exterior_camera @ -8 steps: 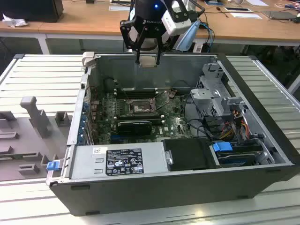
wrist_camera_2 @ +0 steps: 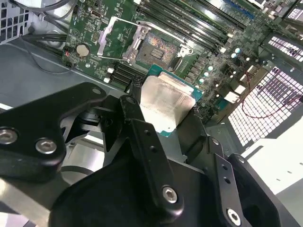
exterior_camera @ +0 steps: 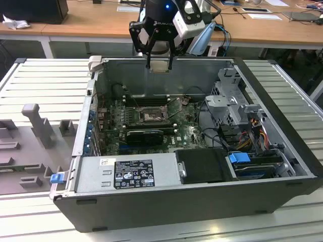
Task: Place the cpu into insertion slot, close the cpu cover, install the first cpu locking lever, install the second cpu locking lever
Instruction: 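Place the cpu into insertion slot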
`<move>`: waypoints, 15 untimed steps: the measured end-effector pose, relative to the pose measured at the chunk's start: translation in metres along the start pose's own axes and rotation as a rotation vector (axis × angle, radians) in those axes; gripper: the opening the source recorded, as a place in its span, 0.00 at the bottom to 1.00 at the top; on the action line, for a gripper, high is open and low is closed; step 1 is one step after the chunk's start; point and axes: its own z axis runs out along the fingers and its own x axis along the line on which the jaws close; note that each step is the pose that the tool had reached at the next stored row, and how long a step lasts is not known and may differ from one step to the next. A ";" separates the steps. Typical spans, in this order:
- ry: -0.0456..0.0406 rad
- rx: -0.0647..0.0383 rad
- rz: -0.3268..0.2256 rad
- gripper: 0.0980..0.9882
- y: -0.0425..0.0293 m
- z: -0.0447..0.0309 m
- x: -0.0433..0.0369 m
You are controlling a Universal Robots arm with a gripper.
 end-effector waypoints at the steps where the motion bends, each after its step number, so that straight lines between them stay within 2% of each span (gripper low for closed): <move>1: -0.0003 0.000 0.003 0.50 0.0000 0.0000 0.0000; 15: -0.0034 -0.001 0.038 0.50 0.0000 0.0000 0.0005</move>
